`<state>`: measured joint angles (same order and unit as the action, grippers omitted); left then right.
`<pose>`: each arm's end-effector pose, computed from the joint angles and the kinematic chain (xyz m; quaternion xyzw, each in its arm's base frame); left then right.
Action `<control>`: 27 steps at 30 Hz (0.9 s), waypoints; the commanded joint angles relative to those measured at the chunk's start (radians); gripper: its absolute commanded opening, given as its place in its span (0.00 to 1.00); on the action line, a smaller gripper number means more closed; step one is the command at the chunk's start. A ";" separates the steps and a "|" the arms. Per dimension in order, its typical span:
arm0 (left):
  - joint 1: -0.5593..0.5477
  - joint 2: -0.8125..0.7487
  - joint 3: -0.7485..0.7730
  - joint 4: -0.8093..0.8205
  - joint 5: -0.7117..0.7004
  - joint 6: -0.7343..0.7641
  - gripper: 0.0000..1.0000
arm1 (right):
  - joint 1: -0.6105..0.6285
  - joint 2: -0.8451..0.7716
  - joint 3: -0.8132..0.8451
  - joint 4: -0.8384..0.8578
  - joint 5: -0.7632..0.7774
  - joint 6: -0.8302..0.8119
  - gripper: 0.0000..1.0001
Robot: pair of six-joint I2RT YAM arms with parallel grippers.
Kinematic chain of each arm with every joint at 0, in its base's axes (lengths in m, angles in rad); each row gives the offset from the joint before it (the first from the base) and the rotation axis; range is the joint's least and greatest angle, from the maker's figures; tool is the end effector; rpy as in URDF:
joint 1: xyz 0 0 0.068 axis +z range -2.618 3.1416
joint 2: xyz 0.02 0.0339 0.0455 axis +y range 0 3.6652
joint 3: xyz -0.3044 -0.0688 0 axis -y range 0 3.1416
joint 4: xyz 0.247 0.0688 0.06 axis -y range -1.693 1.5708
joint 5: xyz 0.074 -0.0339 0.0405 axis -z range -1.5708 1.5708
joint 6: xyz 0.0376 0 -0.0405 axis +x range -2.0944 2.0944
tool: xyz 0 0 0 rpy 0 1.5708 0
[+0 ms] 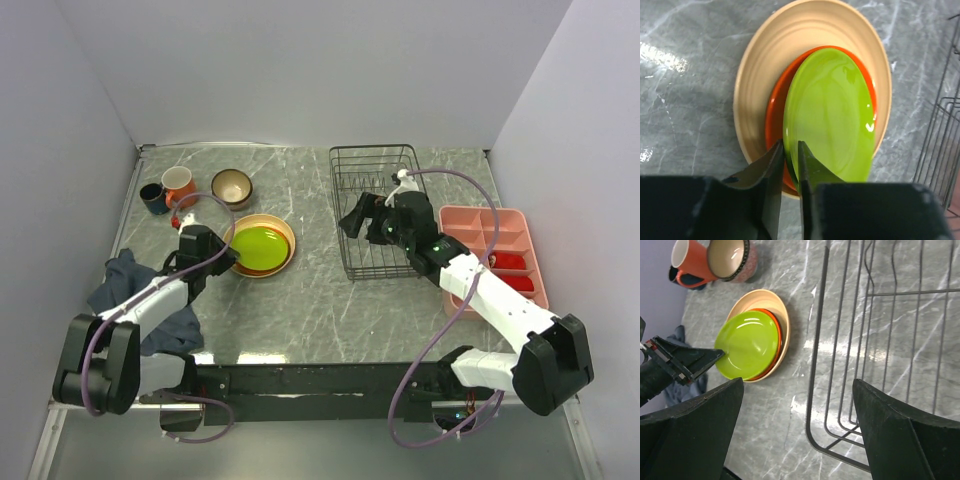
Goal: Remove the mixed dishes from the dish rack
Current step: Place the plate at the center of the board.
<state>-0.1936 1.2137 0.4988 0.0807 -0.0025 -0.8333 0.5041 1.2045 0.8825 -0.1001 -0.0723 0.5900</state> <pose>0.2251 -0.0440 0.2160 -0.2811 0.8469 -0.2207 0.3937 0.2316 0.1309 0.3308 0.0164 0.8391 0.3083 0.4479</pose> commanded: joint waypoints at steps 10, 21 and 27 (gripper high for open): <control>0.006 -0.049 0.090 -0.078 -0.033 0.080 0.87 | 0.001 -0.062 0.091 -0.101 0.219 -0.137 0.97; 0.005 -0.271 0.165 -0.280 -0.089 0.292 0.98 | -0.006 0.090 0.320 -0.233 0.502 -0.318 0.96; -0.001 -0.473 0.133 -0.332 -0.134 0.375 0.99 | -0.013 0.237 0.456 -0.260 0.614 -0.403 0.89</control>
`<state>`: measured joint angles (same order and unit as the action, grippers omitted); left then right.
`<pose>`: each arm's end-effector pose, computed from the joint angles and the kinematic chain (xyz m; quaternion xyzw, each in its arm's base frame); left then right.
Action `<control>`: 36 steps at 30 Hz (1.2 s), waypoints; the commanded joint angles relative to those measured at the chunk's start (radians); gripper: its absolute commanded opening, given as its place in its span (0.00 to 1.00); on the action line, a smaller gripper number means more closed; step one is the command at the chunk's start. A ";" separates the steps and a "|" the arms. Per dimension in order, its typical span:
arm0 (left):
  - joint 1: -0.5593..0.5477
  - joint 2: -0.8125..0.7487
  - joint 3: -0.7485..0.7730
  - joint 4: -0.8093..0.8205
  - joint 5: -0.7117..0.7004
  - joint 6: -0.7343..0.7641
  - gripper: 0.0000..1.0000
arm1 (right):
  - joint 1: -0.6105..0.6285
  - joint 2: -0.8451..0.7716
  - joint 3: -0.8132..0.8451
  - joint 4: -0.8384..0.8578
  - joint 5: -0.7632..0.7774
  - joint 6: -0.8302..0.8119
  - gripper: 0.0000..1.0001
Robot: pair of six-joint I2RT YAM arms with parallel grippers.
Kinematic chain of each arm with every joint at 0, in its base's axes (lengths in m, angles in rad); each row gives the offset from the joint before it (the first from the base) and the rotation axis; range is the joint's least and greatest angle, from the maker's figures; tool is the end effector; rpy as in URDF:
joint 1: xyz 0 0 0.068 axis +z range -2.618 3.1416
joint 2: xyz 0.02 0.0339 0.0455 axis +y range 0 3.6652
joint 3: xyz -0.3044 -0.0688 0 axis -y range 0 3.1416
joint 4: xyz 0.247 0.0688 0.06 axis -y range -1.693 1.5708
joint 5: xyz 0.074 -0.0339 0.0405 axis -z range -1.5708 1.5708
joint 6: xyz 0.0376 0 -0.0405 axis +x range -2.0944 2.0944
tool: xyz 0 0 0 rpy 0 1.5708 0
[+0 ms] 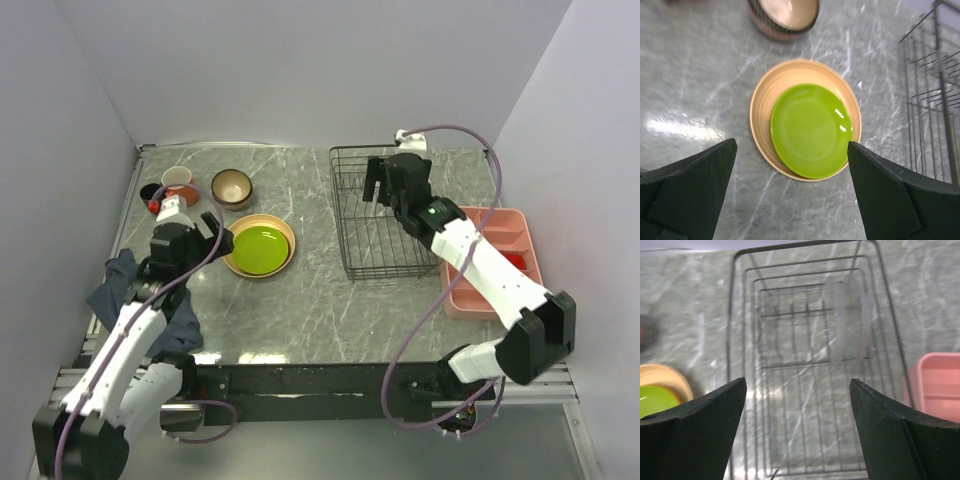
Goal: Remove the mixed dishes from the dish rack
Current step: Place the plate at the center of the board, then pick up the plate from the dish rack.
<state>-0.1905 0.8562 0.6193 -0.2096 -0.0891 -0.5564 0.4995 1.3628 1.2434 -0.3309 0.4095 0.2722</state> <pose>0.1727 -0.0299 0.2957 -0.1771 0.8268 -0.1592 0.5095 0.2768 0.1340 0.3943 0.0133 0.8363 0.0362 0.5469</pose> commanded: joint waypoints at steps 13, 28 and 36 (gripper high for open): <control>-0.013 -0.224 -0.061 0.009 -0.081 0.162 1.00 | -0.041 0.438 0.353 -0.068 0.302 -0.212 0.56; -0.018 -0.218 -0.070 0.024 -0.074 0.165 1.00 | -0.085 0.653 0.476 -0.086 0.318 -0.231 0.45; -0.018 -0.217 -0.072 0.024 -0.074 0.165 0.99 | -0.085 0.717 0.505 -0.091 0.417 -0.252 0.29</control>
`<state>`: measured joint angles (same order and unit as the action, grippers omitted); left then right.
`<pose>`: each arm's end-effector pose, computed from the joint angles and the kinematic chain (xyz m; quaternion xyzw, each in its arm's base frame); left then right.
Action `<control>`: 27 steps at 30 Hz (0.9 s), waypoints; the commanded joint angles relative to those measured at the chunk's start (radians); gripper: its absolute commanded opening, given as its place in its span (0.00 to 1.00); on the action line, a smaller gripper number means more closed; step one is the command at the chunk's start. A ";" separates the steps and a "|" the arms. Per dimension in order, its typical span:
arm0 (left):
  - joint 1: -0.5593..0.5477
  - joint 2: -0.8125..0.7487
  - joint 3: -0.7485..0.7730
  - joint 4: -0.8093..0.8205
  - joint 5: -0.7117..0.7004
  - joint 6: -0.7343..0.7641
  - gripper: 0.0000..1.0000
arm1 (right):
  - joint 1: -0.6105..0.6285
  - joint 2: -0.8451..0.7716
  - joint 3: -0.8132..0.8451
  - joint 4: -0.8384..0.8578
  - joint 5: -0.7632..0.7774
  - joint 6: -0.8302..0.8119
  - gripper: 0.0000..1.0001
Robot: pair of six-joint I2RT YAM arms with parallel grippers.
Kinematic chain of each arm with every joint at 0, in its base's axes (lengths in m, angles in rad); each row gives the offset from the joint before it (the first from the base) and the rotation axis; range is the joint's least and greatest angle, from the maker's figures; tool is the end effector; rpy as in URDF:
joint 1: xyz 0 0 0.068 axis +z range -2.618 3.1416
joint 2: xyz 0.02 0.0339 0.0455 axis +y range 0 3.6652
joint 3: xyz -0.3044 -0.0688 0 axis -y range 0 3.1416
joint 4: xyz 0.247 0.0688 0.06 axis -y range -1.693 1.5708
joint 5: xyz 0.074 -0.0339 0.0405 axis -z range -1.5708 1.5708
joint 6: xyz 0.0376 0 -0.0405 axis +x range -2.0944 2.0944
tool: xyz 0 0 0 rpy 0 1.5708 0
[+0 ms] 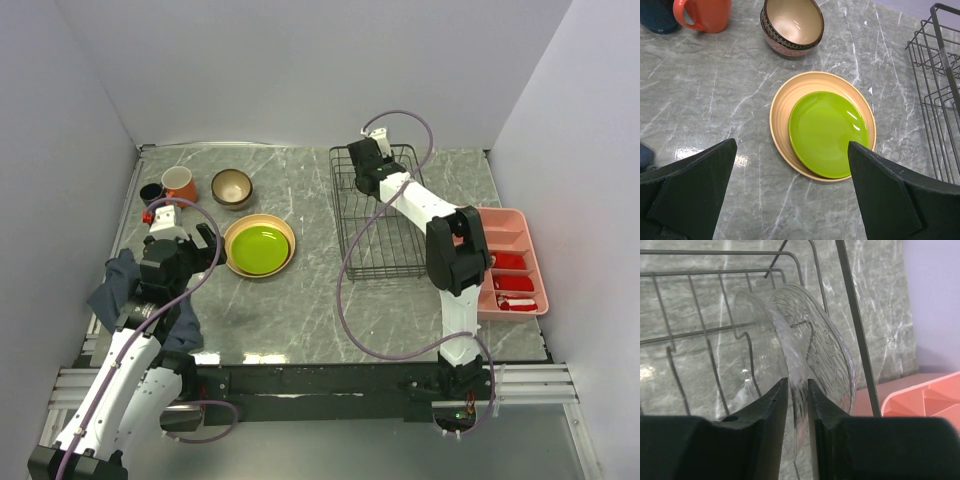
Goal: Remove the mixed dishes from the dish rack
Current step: Pick up the plate from the dish rack.
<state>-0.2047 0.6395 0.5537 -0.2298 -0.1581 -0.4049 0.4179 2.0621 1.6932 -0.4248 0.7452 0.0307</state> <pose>0.1311 -0.0212 0.2993 -0.1268 0.7982 -0.1147 0.5776 0.4553 0.1743 0.2763 -0.0305 0.8724 -0.2500 0.4189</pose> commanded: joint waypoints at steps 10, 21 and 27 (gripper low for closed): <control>-0.002 0.003 -0.008 0.052 0.002 0.015 0.99 | 0.021 -0.025 0.031 0.067 0.230 -0.112 0.08; -0.002 0.000 -0.008 0.052 0.006 0.015 0.99 | 0.071 -0.097 0.002 0.189 0.310 -0.281 0.08; -0.009 0.005 -0.009 0.053 0.014 0.012 0.99 | 0.101 -0.166 -0.009 0.221 0.344 -0.342 0.08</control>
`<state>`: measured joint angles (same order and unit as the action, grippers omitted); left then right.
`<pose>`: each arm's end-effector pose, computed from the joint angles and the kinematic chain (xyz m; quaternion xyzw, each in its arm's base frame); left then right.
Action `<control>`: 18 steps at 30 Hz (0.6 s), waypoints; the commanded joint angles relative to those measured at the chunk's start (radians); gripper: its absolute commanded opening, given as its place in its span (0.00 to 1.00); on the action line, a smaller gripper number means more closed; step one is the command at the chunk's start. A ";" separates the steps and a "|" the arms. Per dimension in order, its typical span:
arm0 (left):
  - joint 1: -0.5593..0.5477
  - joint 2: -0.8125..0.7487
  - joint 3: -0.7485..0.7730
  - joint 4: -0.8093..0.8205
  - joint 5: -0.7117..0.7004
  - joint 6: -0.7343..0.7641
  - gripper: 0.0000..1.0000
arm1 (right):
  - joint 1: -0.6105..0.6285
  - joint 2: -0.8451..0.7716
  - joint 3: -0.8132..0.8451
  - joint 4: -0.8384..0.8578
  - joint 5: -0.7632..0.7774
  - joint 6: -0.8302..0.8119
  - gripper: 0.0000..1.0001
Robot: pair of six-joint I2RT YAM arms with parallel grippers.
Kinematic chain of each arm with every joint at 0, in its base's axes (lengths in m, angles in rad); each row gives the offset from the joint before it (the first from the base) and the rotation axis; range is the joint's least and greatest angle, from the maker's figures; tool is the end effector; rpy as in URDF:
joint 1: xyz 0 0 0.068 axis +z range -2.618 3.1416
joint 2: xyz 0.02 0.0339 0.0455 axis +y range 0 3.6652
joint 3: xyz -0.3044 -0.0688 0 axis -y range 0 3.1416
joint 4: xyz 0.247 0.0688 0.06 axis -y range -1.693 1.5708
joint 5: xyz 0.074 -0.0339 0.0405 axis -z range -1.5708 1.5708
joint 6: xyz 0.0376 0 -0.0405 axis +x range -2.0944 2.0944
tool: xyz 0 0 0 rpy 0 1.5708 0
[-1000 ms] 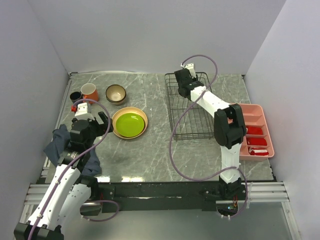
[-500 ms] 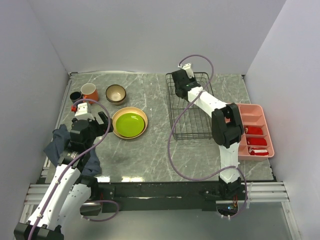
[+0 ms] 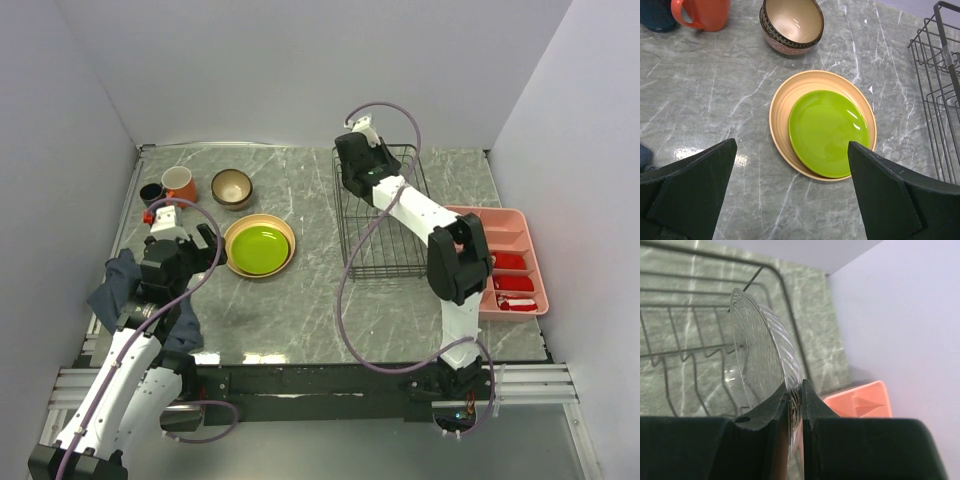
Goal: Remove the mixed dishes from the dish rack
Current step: Pick up the plate from the dish rack.
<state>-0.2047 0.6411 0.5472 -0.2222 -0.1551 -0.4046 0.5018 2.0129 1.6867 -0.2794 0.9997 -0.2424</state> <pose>0.1316 -0.0214 0.2976 -0.1258 0.7986 -0.1157 0.5771 0.4369 0.2036 0.3126 -0.0754 0.8051 -0.3683 0.4588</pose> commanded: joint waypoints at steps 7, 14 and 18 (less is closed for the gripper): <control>-0.019 0.019 -0.003 0.049 0.041 -0.010 1.00 | 0.041 -0.226 -0.010 -0.019 0.045 0.021 0.08; -0.036 0.084 0.023 0.075 0.120 -0.053 1.00 | 0.040 -0.373 -0.039 -0.198 -0.191 0.313 0.08; -0.047 0.159 0.052 0.107 0.167 -0.091 0.99 | 0.041 -0.505 -0.163 -0.130 -0.403 0.367 0.08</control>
<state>-0.2405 0.7498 0.5446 -0.1871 -0.0605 -0.4484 0.5373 1.6424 1.6150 -0.4324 0.8032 -0.0082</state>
